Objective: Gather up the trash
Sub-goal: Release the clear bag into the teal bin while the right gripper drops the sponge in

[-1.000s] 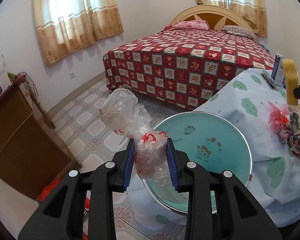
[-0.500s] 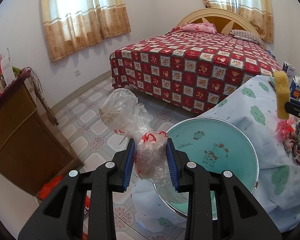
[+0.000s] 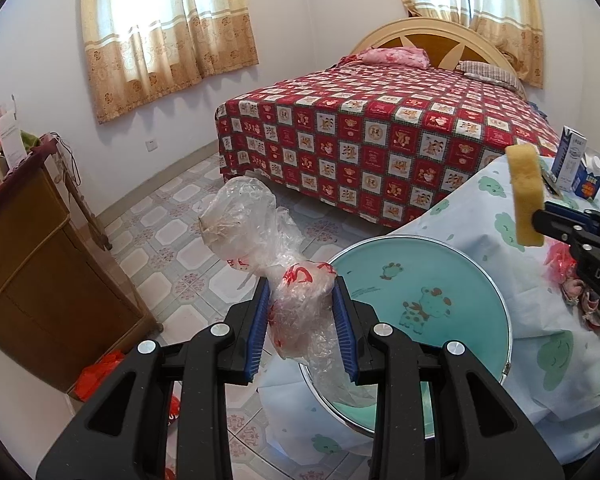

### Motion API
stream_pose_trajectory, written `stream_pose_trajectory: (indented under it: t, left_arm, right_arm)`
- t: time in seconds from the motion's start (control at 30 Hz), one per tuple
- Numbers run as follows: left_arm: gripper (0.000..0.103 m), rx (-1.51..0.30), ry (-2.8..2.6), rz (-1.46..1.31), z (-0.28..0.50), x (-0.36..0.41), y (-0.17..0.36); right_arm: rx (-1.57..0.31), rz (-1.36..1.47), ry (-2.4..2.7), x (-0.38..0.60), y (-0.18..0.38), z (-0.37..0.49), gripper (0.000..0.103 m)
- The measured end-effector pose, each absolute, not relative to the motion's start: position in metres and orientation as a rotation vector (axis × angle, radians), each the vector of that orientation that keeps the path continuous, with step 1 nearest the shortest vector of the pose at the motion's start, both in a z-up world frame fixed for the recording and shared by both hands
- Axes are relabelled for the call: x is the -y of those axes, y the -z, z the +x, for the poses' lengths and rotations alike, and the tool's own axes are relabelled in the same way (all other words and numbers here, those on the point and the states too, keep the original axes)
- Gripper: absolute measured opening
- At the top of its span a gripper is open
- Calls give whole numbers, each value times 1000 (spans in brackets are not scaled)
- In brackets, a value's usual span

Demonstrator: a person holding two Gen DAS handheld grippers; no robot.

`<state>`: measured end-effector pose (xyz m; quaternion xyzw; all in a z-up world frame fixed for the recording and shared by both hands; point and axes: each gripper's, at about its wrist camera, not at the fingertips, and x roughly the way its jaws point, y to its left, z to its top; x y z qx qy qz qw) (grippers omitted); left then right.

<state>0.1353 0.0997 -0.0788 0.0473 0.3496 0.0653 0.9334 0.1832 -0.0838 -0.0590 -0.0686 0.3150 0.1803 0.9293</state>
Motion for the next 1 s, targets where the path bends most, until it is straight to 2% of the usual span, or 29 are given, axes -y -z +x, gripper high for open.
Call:
stream_pose_trajectory:
  t: [0.93,1.0]
  left_arm:
    - [32,-728,-101,104,134,-93,85]
    - [35,-726,-87,100,133,-90,86]
  right_arm:
    - [-657,-159,-417,70,63,178,12]
    - [-664,-158,-432,69,64,179,12]
